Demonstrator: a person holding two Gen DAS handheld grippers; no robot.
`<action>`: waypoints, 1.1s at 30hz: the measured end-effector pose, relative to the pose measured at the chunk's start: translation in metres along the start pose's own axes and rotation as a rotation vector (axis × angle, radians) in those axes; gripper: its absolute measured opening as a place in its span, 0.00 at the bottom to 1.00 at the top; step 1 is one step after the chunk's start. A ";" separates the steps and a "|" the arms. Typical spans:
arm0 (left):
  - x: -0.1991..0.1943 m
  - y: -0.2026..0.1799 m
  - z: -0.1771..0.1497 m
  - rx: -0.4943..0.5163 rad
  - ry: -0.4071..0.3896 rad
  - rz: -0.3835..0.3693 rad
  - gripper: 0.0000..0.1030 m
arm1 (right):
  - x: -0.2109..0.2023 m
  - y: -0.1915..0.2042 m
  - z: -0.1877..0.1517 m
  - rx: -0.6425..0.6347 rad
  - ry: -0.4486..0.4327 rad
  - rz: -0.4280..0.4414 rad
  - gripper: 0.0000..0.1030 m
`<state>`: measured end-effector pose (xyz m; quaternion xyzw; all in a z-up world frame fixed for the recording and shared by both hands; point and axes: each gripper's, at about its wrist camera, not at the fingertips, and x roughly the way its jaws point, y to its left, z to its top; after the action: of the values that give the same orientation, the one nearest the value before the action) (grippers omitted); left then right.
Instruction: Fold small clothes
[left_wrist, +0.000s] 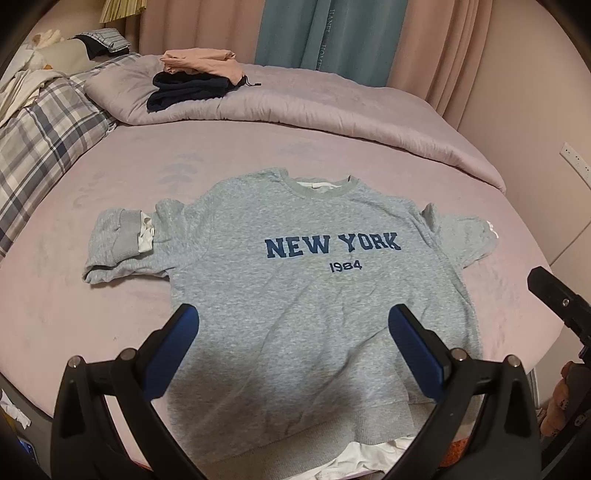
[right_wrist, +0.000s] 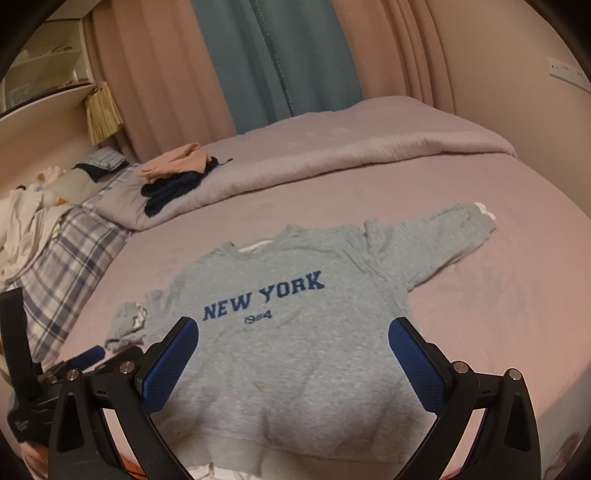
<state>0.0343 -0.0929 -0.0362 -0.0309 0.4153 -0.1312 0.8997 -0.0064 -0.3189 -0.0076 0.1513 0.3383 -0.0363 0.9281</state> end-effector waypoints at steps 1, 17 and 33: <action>0.001 0.000 0.000 -0.003 0.004 0.001 1.00 | 0.001 -0.001 0.000 0.001 0.003 -0.001 0.99; 0.004 0.007 -0.004 -0.019 0.018 0.010 1.00 | 0.006 -0.006 -0.002 0.015 0.012 -0.015 0.99; 0.011 0.025 -0.006 -0.067 0.039 0.030 0.99 | 0.012 -0.018 -0.007 0.042 0.027 -0.049 0.99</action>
<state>0.0420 -0.0713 -0.0521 -0.0522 0.4373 -0.1042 0.8918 -0.0047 -0.3336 -0.0245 0.1626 0.3534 -0.0642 0.9190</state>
